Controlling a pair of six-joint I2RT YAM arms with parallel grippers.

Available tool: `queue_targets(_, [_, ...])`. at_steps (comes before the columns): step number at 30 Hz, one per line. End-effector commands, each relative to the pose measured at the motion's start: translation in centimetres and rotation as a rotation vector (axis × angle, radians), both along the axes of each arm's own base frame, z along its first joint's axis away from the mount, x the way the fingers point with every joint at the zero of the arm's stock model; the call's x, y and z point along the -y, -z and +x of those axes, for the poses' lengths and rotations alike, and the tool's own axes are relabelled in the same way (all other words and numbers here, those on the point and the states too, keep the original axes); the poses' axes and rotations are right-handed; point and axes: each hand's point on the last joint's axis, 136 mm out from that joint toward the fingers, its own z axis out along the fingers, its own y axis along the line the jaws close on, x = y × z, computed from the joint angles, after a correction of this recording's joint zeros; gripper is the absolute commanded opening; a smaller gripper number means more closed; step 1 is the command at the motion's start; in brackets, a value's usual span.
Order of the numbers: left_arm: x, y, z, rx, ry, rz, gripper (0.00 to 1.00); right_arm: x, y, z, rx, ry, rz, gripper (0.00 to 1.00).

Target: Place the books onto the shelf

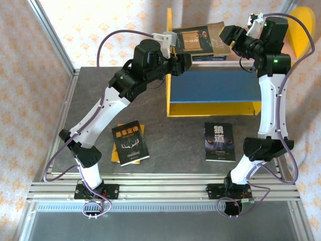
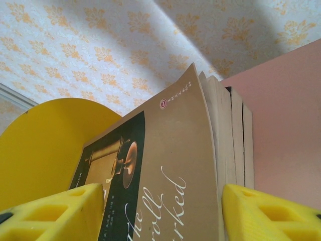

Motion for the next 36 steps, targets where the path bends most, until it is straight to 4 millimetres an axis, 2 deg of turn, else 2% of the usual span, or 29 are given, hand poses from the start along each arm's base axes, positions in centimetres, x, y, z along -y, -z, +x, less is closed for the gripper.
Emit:
queue_targets(1, [-0.5, -0.4, 0.6, 0.025, -0.028, 0.028, 0.53, -1.6, -1.6, -1.1, 0.058, -0.063, 0.018, 0.63])
queue_targets(21, [-1.0, -0.2, 2.0, 0.029, -0.066, 0.054, 0.53, -2.0, -1.4, -1.8, 0.066, -0.067, 0.025, 0.63])
queue_targets(36, [-1.1, -0.4, 2.2, 0.036, -0.071, 0.057, 0.53, -2.1, -1.6, -1.1, 0.073, -0.067, 0.043, 0.63])
